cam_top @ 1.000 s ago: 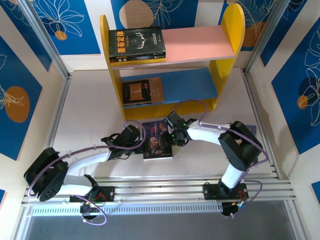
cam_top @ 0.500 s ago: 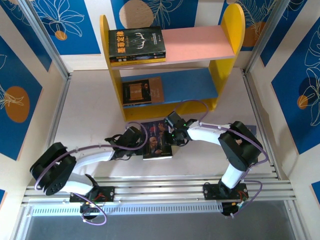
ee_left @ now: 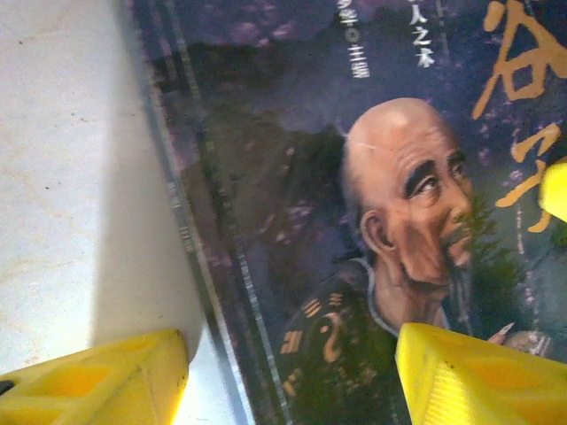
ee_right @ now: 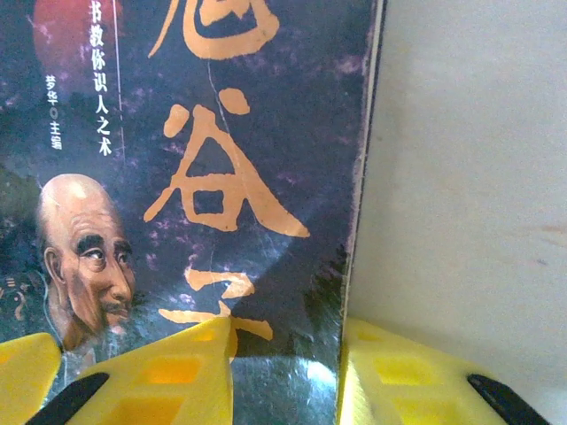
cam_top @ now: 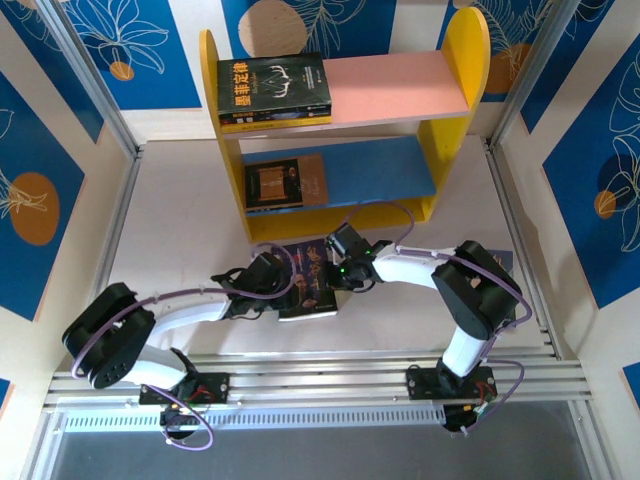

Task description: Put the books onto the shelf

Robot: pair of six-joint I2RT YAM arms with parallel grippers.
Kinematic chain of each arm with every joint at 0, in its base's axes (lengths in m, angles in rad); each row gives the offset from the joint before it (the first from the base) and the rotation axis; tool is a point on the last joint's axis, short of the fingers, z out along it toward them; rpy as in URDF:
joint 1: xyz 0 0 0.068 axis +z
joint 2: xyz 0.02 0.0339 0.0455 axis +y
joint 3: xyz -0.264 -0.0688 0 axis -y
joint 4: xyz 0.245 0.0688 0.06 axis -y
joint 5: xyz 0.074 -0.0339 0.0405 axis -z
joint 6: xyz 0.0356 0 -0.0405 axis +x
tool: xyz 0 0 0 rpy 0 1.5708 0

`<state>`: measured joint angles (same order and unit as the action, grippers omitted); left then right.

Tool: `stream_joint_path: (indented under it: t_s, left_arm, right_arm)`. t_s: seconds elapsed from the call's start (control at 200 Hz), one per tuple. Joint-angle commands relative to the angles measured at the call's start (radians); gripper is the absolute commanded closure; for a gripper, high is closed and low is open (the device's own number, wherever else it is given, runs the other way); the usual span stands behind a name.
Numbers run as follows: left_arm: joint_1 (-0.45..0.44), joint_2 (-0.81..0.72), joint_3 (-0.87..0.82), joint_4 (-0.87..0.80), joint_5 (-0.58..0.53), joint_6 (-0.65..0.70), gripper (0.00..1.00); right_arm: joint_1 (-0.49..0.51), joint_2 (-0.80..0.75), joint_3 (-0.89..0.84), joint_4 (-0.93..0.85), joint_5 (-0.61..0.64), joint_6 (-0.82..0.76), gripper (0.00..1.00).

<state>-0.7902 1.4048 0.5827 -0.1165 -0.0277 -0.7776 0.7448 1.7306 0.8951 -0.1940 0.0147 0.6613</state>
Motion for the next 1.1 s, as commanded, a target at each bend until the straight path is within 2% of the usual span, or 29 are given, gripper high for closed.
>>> stream_joint_path:
  t_s: [0.0,0.135,0.37,0.75,1.096]
  left_arm:
    - [-0.008,0.041,0.004,0.054,0.064,-0.002,0.35]
    - [-0.008,0.014,0.005,0.055,0.06,-0.002,0.35]
    - [-0.008,-0.043,0.008,0.014,0.033,0.007,0.36]
    - [-0.009,-0.09,-0.001,0.012,0.031,0.011,0.41]
    - [-0.009,-0.151,-0.004,-0.005,0.014,0.02,0.61]
  right_arm:
    - [0.076,0.122,-0.054,0.071,-0.162,0.026,0.73]
    - [0.094,0.136,-0.048,0.097,-0.188,0.037,0.74]
    - [0.097,0.136,-0.043,0.069,-0.151,0.035,0.72]
    - [0.095,0.115,-0.042,0.053,-0.134,0.031,0.57]
    - [0.091,0.097,-0.04,0.031,-0.112,0.024,0.49]
